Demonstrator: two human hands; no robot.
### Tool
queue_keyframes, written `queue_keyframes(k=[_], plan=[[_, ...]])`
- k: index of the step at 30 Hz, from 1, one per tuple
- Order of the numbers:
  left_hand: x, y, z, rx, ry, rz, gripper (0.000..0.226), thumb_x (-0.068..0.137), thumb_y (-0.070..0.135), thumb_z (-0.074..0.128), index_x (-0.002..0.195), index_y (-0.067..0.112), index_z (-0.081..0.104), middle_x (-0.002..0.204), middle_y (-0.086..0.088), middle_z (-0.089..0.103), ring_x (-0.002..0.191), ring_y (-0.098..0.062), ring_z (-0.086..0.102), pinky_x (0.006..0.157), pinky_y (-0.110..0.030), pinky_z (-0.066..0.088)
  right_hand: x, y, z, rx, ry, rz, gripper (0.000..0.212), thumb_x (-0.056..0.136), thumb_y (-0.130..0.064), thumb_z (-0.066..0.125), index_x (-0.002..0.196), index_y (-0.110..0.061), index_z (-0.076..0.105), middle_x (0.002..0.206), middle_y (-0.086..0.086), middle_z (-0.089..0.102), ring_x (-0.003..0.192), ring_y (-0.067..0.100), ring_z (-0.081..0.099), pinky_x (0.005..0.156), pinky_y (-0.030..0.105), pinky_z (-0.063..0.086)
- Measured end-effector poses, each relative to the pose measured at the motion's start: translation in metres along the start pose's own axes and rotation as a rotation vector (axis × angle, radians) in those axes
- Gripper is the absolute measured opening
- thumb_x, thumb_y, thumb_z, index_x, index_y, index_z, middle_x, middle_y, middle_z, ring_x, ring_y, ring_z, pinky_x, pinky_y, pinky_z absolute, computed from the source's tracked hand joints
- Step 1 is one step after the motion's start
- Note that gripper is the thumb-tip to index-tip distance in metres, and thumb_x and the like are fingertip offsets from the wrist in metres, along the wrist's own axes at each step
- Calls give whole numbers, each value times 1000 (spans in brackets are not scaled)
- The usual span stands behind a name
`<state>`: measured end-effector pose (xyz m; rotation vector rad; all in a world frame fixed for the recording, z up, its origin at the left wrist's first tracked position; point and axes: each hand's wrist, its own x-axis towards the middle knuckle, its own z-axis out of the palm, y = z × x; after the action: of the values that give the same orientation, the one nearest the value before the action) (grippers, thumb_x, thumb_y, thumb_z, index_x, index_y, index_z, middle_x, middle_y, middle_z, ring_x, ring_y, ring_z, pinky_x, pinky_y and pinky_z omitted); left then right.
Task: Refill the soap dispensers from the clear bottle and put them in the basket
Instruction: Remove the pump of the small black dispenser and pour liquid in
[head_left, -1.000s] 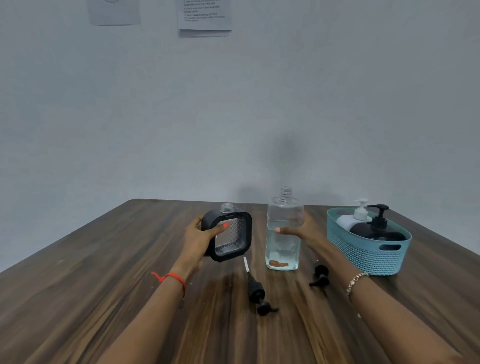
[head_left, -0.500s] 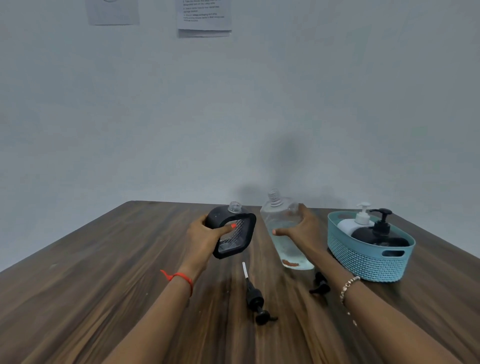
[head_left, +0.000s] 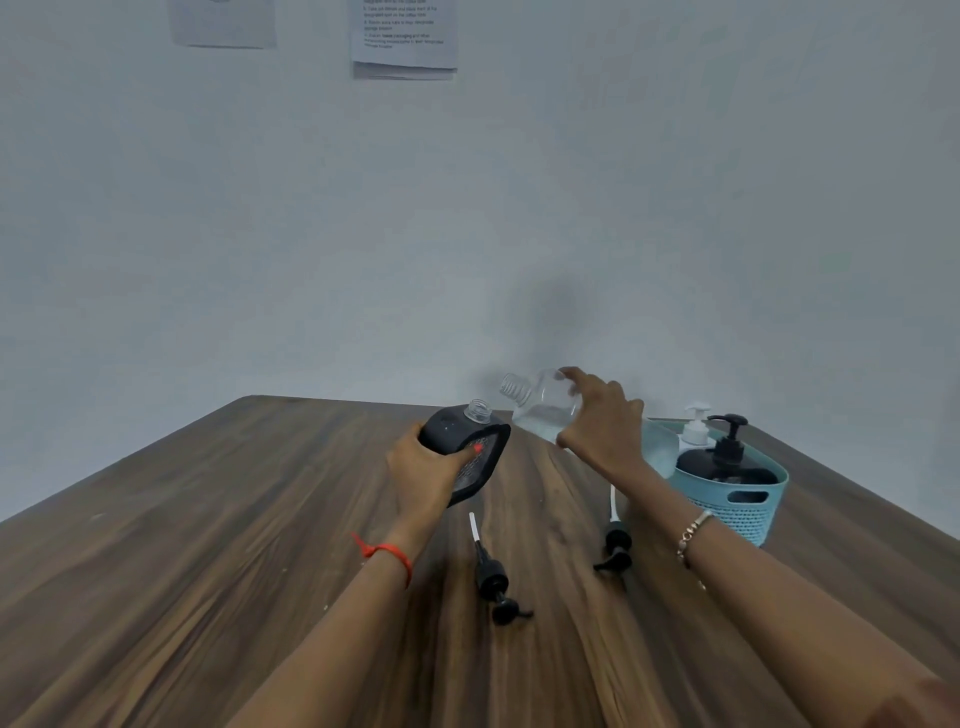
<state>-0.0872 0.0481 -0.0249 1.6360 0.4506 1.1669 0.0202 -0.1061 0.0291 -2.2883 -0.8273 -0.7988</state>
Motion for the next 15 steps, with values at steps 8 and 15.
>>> queue_keyframes(k=[8,15], plan=[[-9,8,2,-9,38,15,41,56,13,86,91,8,66,81,-1,66,70,-13,61,52,-7,44,1,-7,-9,-103,5,-56,71,62,-2,56,128,-27,45,106,-1,62,96,25,49,78,36,28],[-12,10,1,-14,49,12,41,56,12,86,92,7,65,84,-2,67,72,-13,61,52,-6,44,0,-10,-9,-163,-8,-90,67,66,-4,54,128,-26,45,109,1,62,99,27,49,81,39,30]])
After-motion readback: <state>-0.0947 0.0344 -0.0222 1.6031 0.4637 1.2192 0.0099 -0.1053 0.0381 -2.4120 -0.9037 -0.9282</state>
